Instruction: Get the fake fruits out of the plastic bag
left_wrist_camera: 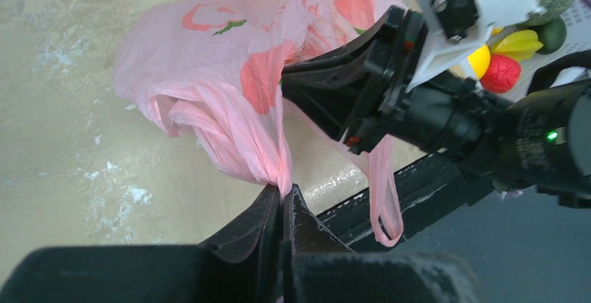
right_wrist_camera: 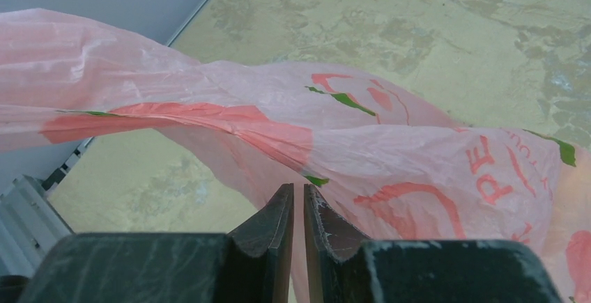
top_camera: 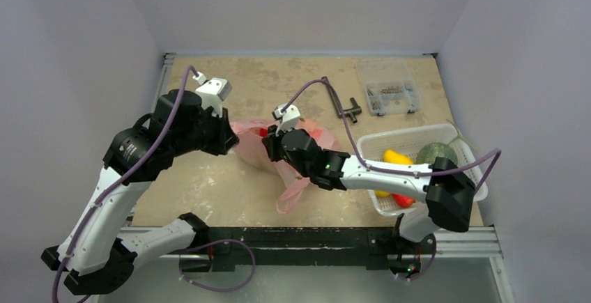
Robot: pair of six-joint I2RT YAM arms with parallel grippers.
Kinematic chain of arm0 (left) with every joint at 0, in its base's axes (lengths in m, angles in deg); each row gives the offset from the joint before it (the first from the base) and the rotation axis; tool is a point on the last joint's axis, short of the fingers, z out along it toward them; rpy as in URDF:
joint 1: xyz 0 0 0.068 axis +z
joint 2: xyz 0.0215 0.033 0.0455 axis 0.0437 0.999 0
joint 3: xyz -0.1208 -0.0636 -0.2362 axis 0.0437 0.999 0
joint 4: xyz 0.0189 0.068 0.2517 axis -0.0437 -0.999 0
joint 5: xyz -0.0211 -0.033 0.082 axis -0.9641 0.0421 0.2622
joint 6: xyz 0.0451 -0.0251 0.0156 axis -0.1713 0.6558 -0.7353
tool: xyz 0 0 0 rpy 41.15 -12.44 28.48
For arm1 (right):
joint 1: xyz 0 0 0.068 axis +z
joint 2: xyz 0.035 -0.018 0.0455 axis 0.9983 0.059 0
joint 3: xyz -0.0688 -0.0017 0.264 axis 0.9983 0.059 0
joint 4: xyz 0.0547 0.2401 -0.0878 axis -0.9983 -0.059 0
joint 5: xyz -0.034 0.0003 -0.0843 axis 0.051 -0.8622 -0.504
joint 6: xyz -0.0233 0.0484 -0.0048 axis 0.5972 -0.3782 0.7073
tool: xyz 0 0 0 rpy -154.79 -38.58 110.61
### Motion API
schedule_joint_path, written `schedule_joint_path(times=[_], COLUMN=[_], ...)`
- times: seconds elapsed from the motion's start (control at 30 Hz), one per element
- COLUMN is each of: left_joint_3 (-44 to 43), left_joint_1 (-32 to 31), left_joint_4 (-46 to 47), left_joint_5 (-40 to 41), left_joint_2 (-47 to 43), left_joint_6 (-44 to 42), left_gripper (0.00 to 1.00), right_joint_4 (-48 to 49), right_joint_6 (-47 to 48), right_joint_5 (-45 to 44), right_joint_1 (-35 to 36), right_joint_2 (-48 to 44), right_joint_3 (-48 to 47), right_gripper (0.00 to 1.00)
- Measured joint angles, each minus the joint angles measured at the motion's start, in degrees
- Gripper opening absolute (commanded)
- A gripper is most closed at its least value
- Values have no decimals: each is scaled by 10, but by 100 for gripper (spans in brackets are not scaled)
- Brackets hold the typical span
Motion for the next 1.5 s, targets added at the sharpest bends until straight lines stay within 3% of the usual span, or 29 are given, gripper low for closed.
schedule_joint_path(times=[0.23,0.43,0.77,0.97,1.03,1.13,1.27,1.4,1.5], left_joint_3=[-19,-28,-23,32,54,81,100,140,196], left_joint_1=[0,0,1,16,19,19,20,14,-11], left_joint_4=[11,7,-3,-21,-26,-40,-34,28,72], left_joint_5=[-22,-21,48,136,137,101,-11,-159,-217], left_joint_2=[28,27,24,10,-13,-70,-162,-232,-243], left_joint_6=[14,15,15,42,58,76,93,133,164], left_gripper=[0,0,0,68,81,90,86,77,67], right_joint_4=[109,161,190,226,224,212,181,135,103], right_joint_6=[39,69,42,-16,-22,-30,-53,-83,-103], right_joint_5=[-70,-99,12,73,87,99,103,90,71], right_joint_1=[3,-5,33,49,47,47,47,47,47], right_joint_2=[59,100,123,115,114,100,49,-10,-40], right_joint_3=[5,5,106,193,194,188,181,171,169], right_gripper=[16,15,13,16,19,27,38,39,40])
